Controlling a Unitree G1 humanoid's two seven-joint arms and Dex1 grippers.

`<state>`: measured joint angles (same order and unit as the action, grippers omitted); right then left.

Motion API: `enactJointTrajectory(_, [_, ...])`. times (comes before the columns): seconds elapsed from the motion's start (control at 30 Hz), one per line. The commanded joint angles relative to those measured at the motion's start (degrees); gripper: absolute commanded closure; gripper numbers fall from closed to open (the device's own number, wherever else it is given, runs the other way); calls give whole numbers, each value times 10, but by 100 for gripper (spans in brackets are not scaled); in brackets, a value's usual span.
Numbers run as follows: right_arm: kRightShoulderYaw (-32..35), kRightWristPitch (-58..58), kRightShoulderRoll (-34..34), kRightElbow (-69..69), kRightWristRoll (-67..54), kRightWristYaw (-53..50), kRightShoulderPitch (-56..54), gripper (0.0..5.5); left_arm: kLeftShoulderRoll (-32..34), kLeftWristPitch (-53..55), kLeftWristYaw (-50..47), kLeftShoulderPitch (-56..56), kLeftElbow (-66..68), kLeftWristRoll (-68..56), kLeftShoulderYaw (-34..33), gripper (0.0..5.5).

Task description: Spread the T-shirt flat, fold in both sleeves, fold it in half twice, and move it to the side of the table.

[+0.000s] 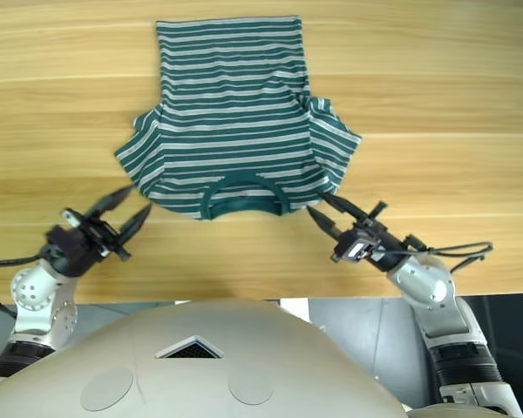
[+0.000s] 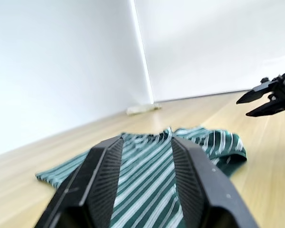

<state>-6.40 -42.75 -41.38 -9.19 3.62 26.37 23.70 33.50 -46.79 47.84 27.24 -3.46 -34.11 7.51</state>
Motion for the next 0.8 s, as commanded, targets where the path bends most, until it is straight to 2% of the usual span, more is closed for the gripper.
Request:
enactJointTrajectory(0.03, [-43, 39, 36, 46, 58, 20, -110, 402, -30, 29, 28, -38, 12, -37, -12, 360])
enactJointTrajectory(0.17, [-95, 42, 79, 139, 163, 2, -217, 402, -79, 54, -1, -101, 78, -17, -44, 360])
enactJointTrajectory(0.27, [-125, 40, 82, 225, 249, -27, -260, 402, -117, 56, -45, -148, 128, 11, -79, 360])
enactJointTrajectory(0.4, [-142, 25, 49, 244, 261, -25, -196, 402, -139, 59, -63, -179, 152, 42, -99, 360])
enactJointTrajectory(0.63, [-169, -15, -21, 169, 189, 33, -103, 402, -143, 61, -83, -209, 183, 85, -131, 360])
enactJointTrajectory(0.8, [-166, -22, 9, 151, 161, 20, -139, 402, -129, 29, -130, -210, 230, 173, -167, 360])
